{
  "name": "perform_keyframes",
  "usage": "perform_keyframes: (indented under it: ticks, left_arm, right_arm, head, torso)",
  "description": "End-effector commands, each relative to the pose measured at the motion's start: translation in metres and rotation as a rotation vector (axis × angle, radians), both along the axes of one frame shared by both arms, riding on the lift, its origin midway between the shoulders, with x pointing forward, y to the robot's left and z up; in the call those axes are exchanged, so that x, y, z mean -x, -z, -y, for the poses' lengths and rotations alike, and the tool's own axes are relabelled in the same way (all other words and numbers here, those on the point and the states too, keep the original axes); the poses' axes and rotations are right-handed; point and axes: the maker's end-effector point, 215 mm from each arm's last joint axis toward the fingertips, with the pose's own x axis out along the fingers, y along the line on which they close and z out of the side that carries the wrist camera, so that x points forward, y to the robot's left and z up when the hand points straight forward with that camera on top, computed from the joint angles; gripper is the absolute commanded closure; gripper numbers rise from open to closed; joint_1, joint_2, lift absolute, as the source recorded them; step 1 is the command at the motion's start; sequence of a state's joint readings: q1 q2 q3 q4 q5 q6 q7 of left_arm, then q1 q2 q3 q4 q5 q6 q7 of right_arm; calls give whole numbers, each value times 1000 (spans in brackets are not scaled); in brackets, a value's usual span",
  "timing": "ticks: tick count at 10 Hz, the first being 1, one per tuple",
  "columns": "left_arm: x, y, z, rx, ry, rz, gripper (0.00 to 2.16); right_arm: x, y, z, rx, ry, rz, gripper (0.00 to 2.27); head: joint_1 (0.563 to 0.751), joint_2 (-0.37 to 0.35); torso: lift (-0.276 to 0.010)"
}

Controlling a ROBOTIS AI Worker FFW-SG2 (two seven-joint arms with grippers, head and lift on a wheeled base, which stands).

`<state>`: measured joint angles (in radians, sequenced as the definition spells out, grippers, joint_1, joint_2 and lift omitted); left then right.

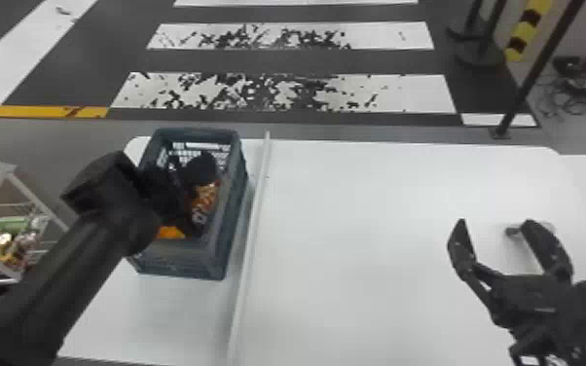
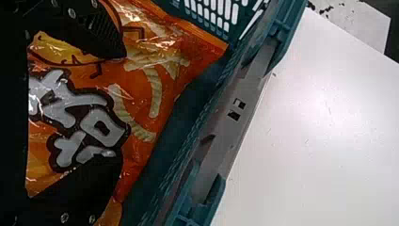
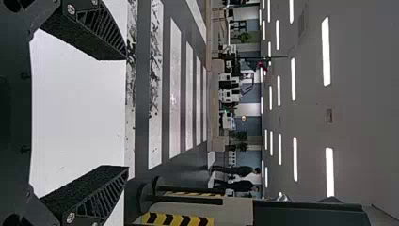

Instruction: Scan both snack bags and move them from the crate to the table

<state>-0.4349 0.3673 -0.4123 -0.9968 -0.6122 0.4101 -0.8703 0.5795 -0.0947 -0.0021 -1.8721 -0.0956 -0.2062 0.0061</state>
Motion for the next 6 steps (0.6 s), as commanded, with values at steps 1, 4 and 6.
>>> perform_keyframes:
  ticks: [1, 4, 6]
  left_arm:
    - [11, 12, -3, 12, -15, -55, 512]
    - [31, 12, -2, 72, -30, -158, 1369]
    - [17, -7, -14, 124, -109, -87, 2128]
  right_arm:
    - [0, 3, 0, -2, -2, -4, 107]
    - [0, 5, -1, -5, -5, -8, 107]
    - [0, 5, -1, -5, -5, -8, 107]
  head:
    - [695, 65]
    - [695, 68]
    - [695, 74]
  torso:
    - [-35]
    - [-35]
    - [-35]
